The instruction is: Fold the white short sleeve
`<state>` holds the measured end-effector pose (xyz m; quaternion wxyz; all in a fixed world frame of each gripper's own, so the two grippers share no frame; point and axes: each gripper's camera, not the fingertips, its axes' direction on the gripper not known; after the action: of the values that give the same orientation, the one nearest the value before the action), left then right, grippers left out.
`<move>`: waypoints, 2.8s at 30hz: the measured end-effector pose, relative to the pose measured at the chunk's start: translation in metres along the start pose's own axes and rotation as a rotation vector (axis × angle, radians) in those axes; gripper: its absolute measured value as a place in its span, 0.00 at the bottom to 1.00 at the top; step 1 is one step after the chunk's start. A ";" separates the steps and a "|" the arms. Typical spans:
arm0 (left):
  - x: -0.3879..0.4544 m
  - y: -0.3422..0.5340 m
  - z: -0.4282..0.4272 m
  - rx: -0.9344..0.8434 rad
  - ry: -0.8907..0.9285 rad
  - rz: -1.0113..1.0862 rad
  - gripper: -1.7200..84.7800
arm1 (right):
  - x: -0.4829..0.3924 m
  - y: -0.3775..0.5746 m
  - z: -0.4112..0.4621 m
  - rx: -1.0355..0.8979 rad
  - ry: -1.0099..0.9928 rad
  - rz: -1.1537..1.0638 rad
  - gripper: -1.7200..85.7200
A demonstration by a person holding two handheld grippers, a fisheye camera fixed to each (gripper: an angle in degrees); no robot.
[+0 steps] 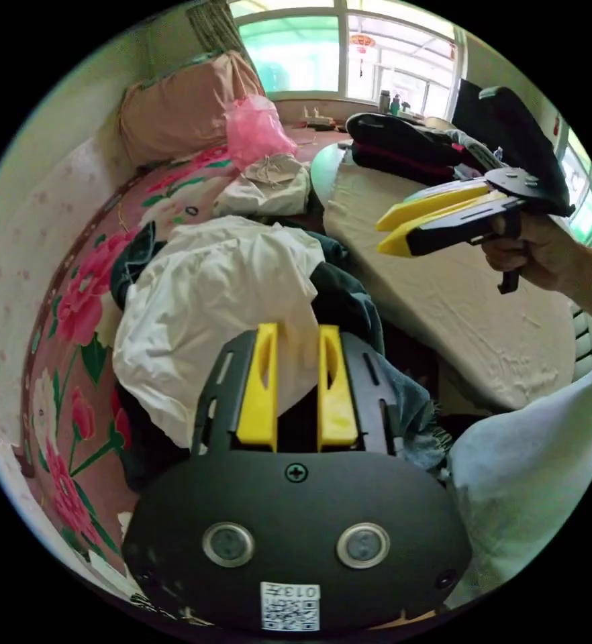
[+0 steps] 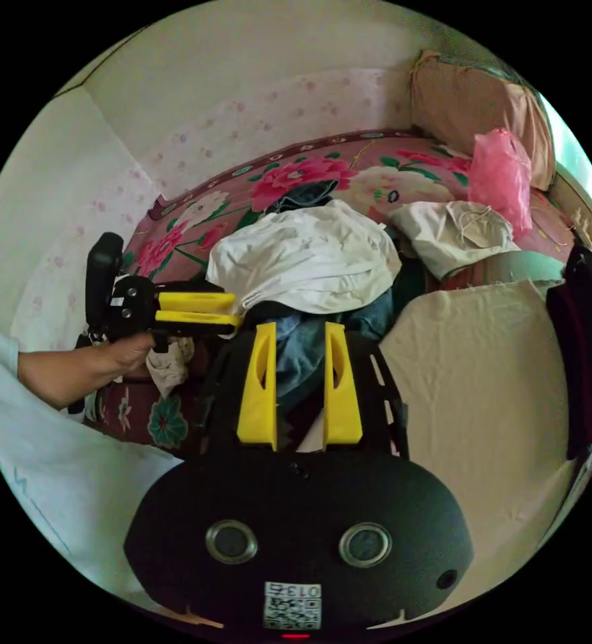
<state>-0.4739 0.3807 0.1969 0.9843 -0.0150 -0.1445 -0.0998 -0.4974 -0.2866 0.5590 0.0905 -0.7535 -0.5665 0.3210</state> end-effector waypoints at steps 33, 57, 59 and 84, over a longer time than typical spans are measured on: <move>-0.084 0.091 -0.530 0.819 -0.130 -0.127 0.03 | -0.009 -0.087 -0.352 0.309 0.073 -0.123 0.03; 0.272 -0.160 -0.455 0.822 0.711 0.714 0.03 | -0.217 0.365 -0.880 0.819 1.202 0.266 0.02; 0.294 -0.175 -0.440 0.794 0.740 0.730 0.03 | -0.222 0.388 -0.895 0.806 1.245 0.321 0.03; 0.376 -0.231 -0.248 0.892 0.854 0.788 0.03 | -0.242 0.409 -0.925 0.639 1.491 0.311 0.03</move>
<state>-0.0975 0.0675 0.0682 0.8303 0.3765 0.2409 0.3330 0.3336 -0.4369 1.1663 0.6071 -0.7766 -0.1286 -0.1089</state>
